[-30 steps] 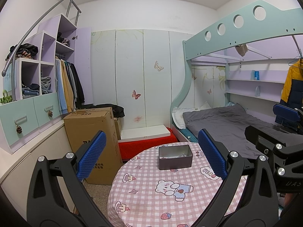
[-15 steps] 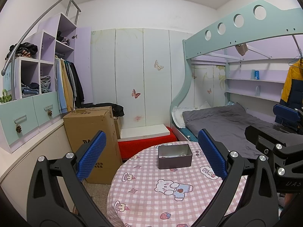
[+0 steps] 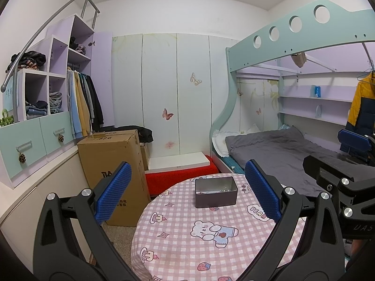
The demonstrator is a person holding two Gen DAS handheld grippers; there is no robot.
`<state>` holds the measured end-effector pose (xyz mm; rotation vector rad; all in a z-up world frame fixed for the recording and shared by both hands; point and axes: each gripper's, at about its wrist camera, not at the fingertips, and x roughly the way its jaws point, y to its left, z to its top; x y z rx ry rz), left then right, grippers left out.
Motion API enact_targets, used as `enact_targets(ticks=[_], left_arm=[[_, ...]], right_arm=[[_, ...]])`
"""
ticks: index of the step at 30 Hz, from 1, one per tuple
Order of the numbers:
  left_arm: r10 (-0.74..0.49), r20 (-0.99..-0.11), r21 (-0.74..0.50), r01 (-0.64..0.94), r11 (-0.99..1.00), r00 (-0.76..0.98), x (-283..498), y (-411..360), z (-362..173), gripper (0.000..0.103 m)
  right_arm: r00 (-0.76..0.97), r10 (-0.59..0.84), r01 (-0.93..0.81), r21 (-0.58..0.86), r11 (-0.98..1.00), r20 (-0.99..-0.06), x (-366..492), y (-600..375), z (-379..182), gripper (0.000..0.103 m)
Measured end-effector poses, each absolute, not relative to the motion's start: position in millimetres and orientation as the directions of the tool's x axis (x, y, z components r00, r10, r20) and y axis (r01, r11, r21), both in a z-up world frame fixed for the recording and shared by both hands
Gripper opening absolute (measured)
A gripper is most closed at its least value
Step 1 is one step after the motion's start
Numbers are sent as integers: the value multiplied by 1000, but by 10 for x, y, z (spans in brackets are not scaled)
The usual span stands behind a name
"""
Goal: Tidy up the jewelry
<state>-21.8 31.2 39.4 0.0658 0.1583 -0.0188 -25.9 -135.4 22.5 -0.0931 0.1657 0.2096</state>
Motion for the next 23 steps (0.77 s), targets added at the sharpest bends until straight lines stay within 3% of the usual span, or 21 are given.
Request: enact_targets(ticks=[23], left_arm=[[-8, -181, 70, 21, 997, 984, -108, 261, 295, 95]], right_arm=[[960, 195, -212, -65, 975, -200, -153, -1368, 149, 95]])
